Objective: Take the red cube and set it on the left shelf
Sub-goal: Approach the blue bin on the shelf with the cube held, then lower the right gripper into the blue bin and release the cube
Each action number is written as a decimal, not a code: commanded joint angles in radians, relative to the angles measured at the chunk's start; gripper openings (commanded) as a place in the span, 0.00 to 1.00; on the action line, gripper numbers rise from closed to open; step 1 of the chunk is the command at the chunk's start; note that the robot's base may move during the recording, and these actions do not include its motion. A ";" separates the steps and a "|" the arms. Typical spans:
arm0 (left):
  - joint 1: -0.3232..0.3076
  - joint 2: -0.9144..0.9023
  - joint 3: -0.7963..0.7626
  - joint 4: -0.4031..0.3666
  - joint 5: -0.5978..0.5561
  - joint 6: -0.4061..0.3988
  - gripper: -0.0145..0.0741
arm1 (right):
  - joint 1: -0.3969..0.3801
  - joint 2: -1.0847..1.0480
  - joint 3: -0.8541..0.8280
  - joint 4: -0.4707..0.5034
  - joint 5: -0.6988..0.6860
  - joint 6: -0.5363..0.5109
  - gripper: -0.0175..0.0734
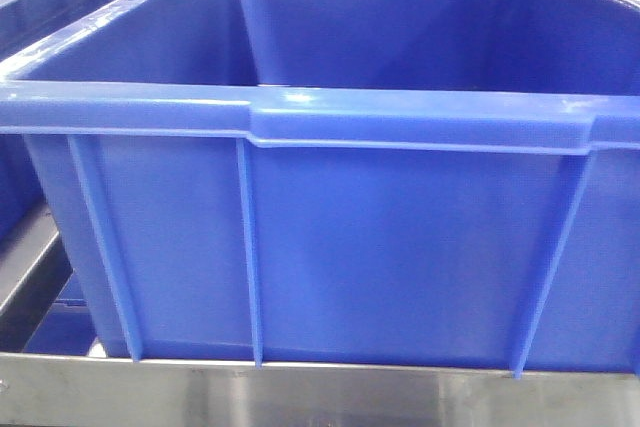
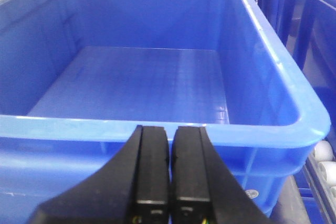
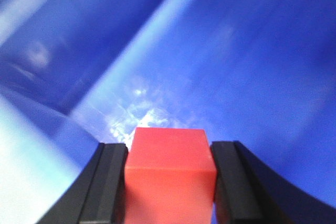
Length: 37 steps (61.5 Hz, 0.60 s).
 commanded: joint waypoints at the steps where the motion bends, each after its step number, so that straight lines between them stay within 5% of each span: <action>1: -0.009 -0.017 0.023 -0.007 -0.086 -0.001 0.28 | 0.010 0.091 -0.066 0.010 -0.124 -0.013 0.26; 37: -0.009 -0.017 0.023 -0.007 -0.086 -0.001 0.28 | 0.009 0.577 -0.248 0.002 -0.148 -0.013 0.26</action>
